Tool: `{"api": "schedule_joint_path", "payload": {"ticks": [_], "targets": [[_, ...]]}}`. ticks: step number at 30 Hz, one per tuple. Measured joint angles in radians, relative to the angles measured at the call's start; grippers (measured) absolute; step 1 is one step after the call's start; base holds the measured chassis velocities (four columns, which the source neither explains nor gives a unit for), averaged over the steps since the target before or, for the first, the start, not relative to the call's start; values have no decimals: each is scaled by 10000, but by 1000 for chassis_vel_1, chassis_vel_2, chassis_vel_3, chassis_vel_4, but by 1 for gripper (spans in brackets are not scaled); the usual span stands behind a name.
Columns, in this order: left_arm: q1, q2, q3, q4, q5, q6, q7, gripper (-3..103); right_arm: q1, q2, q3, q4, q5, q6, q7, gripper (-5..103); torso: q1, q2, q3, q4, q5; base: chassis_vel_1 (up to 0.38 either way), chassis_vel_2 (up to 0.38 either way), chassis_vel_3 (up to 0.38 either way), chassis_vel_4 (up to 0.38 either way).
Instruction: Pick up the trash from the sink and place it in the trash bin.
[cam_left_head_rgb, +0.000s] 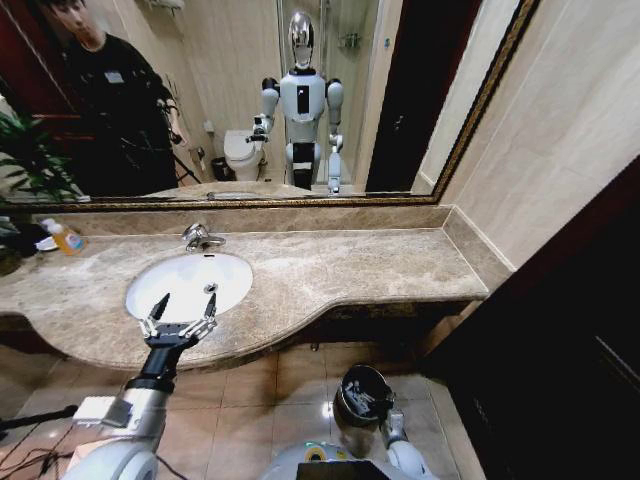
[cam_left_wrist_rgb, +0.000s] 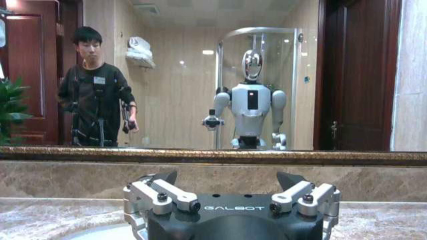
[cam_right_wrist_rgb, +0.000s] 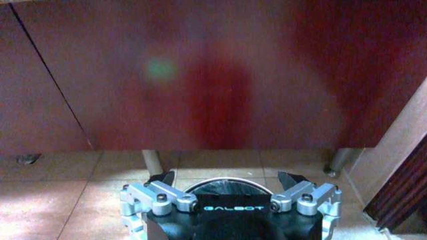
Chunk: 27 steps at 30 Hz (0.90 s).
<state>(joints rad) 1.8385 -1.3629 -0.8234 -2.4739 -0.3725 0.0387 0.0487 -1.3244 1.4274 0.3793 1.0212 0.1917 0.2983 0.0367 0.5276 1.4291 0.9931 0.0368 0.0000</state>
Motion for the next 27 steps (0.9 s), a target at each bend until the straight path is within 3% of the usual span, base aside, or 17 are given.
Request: {"api": "schedule_joint_path", "payload": {"ticks": [17, 27], "targets": [[0, 0, 0, 0, 0, 0, 0, 100, 3, 48, -30, 46, -36, -163, -15, 100, 0, 0, 0, 0, 0, 0, 0, 0, 0], [0, 0, 0, 0, 0, 0, 0, 100, -765, -195, 93, 2210, 462, -1015, -1, 100, 0, 0, 0, 0, 1, 0, 0, 0, 0]]}}
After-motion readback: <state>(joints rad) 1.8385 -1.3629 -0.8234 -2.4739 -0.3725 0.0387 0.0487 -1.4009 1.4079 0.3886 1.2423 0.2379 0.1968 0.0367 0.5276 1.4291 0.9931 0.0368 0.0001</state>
